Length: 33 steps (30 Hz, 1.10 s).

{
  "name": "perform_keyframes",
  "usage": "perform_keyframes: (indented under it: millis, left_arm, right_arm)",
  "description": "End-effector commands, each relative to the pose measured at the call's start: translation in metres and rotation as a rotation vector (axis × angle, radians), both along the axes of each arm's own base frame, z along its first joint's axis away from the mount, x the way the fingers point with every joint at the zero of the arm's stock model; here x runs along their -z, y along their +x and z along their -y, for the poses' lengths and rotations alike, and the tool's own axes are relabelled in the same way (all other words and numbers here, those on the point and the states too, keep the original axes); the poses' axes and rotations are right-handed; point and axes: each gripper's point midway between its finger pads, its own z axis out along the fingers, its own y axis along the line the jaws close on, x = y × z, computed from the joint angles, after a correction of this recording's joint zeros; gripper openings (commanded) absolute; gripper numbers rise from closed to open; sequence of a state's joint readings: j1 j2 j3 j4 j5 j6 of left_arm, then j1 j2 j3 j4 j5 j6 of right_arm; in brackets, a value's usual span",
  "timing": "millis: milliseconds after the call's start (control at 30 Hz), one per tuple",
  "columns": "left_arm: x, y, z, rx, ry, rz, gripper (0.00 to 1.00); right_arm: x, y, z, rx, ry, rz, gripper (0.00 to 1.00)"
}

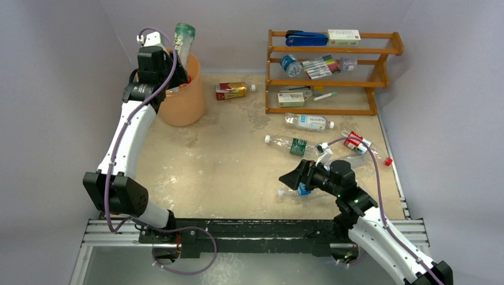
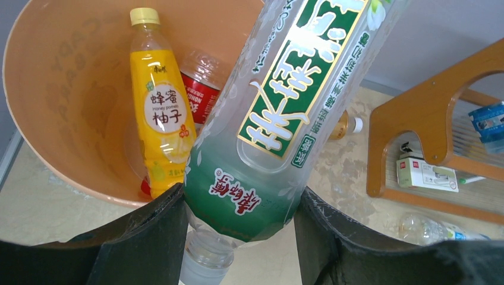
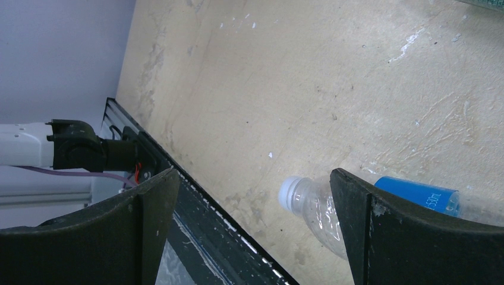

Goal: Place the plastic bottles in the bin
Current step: Place the plastic bottle in the trash bin.

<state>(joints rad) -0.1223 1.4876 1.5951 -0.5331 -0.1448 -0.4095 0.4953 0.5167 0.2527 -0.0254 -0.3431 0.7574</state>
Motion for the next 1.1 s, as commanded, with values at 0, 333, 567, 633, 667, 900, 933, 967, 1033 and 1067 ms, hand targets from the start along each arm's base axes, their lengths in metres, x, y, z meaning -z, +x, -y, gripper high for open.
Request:
perform_keyframes:
  millis: [0, 333, 567, 633, 667, 900, 933, 967, 1033, 1067]
  left_arm:
    - [-0.044, 0.022, -0.005, 0.004, -0.048, 0.133, 0.55]
    - [-0.038, 0.052, -0.041, -0.043, -0.085, 0.137, 0.55]
    - [-0.011, 0.065, -0.051, -0.073, -0.079, 0.085, 0.61]
    - [-0.001, 0.068, -0.056, -0.095, -0.079, 0.061, 0.67]
    - [0.003, 0.069, -0.058, -0.103, -0.078, 0.046, 0.69]
    - [-0.005, 0.065, -0.068, -0.146, -0.055, 0.045, 0.77]
    - [-0.006, 0.064, -0.069, -0.151, -0.052, 0.043, 0.78]
    - [-0.008, 0.064, -0.071, -0.158, -0.047, 0.041, 0.78]
    - [-0.013, 0.061, -0.071, -0.158, -0.051, 0.045, 0.79]
    - [-0.018, 0.058, -0.07, -0.156, -0.056, 0.054, 0.79]
  right_arm:
    - [-0.004, 0.0, -0.002, -0.012, 0.012, 0.009, 1.0]
    - [-0.002, -0.002, -0.001, -0.011, 0.007, 0.005, 1.0]
    - [0.001, -0.004, 0.0, -0.015, 0.003, -0.006, 1.0]
    - [0.0, -0.004, 0.0, -0.015, 0.002, -0.005, 1.0]
    - [0.0, -0.003, 0.0, -0.014, 0.001, -0.005, 1.0]
    - [0.001, -0.004, -0.001, -0.02, -0.005, -0.011, 1.0]
    - [0.0, -0.003, -0.001, -0.021, -0.005, -0.011, 1.0]
    - [0.0, -0.003, -0.002, -0.023, -0.005, -0.011, 1.0]
    - [0.0, -0.002, -0.002, -0.024, -0.006, -0.009, 1.0]
    - [0.0, -0.001, -0.002, -0.024, -0.006, -0.011, 1.0]
